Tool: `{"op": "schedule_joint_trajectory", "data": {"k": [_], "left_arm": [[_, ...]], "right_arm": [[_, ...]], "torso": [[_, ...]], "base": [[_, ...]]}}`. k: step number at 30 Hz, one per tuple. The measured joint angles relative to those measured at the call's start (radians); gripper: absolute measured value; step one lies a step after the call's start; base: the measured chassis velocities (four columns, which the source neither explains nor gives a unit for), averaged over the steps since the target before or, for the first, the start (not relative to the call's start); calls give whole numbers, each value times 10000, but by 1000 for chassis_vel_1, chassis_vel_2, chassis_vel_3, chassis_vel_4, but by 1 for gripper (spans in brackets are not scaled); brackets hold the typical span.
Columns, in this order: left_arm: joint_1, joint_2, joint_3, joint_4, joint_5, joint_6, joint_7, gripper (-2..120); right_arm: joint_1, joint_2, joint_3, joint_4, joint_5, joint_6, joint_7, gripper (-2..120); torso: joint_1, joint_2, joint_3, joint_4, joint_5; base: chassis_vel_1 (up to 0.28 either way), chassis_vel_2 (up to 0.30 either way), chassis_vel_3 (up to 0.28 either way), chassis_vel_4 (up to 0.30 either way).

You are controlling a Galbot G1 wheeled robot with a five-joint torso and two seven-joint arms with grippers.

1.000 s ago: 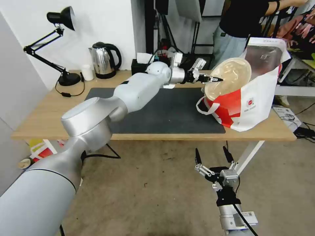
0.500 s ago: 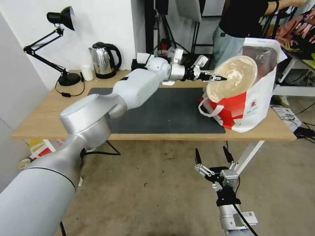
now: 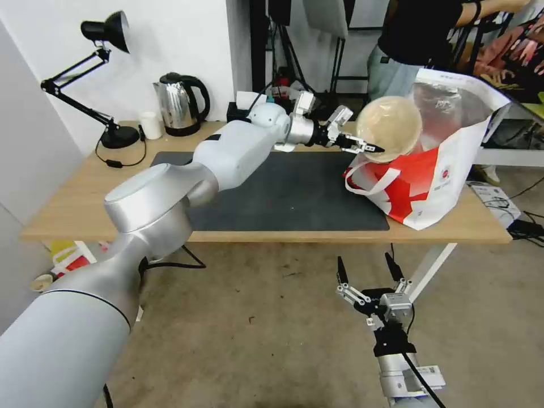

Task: Pick up the trash from the table and place it into the takeout bag.

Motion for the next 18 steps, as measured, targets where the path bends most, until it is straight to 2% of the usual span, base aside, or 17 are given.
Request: {"op": "schedule_joint_trajectory", "data": {"k": [1, 6, 8, 18], "left_arm": [[-7, 0, 0, -6, -7, 6, -21, 75], [-54, 1, 19, -22, -16, 16, -57, 87], [-88, 2, 34, -43, -28, 15, -177, 97], [-220, 6, 275, -55, -28, -85, -419, 100]], "right_arm": [[0, 0, 0, 0, 0, 0, 0, 100], [0, 0, 0, 0, 0, 0, 0, 100], [0, -1, 0, 0, 0, 0, 0, 100], [0, 0, 0, 0, 0, 0, 0, 100]], "torso": [[0, 0, 0, -1, 0], [0, 0, 0, -1, 0], [0, 0, 0, -1, 0], [0, 0, 0, -1, 0]], "base": [[0, 0, 0, 0], [0, 0, 0, 0], [0, 0, 0, 0], [0, 0, 0, 0]]}}
